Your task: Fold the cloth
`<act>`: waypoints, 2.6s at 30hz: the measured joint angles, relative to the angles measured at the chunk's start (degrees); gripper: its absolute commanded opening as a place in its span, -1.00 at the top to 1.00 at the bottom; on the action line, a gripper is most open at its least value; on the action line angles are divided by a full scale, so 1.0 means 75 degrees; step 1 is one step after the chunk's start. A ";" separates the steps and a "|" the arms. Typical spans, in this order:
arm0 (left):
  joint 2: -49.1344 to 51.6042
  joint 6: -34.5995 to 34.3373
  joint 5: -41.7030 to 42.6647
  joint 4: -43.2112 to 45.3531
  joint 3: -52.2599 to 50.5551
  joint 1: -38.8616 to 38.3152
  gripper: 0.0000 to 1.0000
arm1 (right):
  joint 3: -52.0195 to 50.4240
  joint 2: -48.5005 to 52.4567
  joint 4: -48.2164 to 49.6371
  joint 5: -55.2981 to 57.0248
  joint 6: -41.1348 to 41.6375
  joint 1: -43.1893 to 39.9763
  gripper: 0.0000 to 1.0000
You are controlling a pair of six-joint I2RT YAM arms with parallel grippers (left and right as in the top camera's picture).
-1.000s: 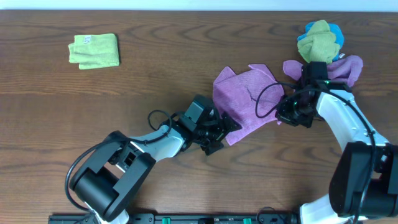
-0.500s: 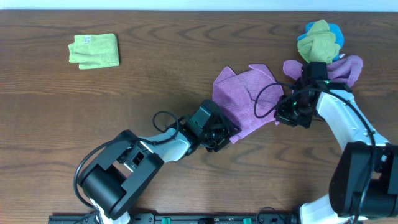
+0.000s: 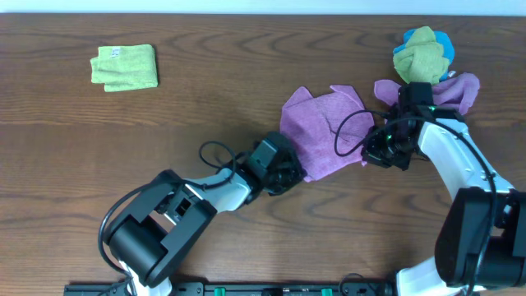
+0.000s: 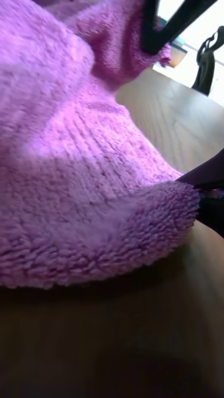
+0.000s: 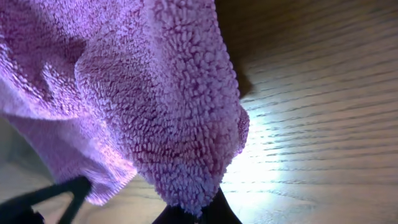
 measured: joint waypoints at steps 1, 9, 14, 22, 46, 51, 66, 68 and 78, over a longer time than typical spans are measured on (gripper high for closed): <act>0.0000 0.0187 0.0073 0.0000 0.0000 0.0137 0.88 | 0.0000 0.0000 -0.0015 -0.0029 0.0000 0.0000 0.97; 0.0000 0.1982 0.1769 -0.0023 0.0000 0.2282 0.88 | 0.0000 0.0000 -0.0175 -0.0321 0.0000 0.0026 0.97; -0.0125 0.2748 0.3063 -0.0370 0.0000 0.3742 0.88 | 0.0000 -0.0073 -0.0052 -0.0729 -0.0003 0.0332 0.98; -0.1358 0.3544 0.3652 -0.1568 0.0017 0.4558 0.89 | -0.0003 -0.0396 0.0714 -0.1198 0.0213 0.0851 0.97; -0.2247 0.6860 0.2378 -0.7251 0.0064 0.4578 0.38 | -0.0035 -0.0554 -0.0968 0.0178 -0.0090 0.1469 -0.21; -0.2247 0.6974 0.2226 -0.7248 0.0064 0.4578 0.22 | -0.0041 -0.0574 0.0417 0.0463 -0.0323 0.1469 -0.36; -0.2247 0.7108 0.2124 -0.7423 0.1480 0.4336 -0.91 | 0.0755 0.1183 0.2043 0.2122 -0.1137 0.1967 -0.38; -0.2247 0.7105 0.2127 -0.7434 0.1577 0.4307 -0.91 | 0.1145 0.1504 0.1982 0.2267 -0.1244 0.2090 -0.38; -0.2247 0.7105 0.2127 -0.7635 0.1580 0.4290 -0.91 | 0.1842 0.1693 0.1804 0.2553 -0.1478 0.2299 -0.37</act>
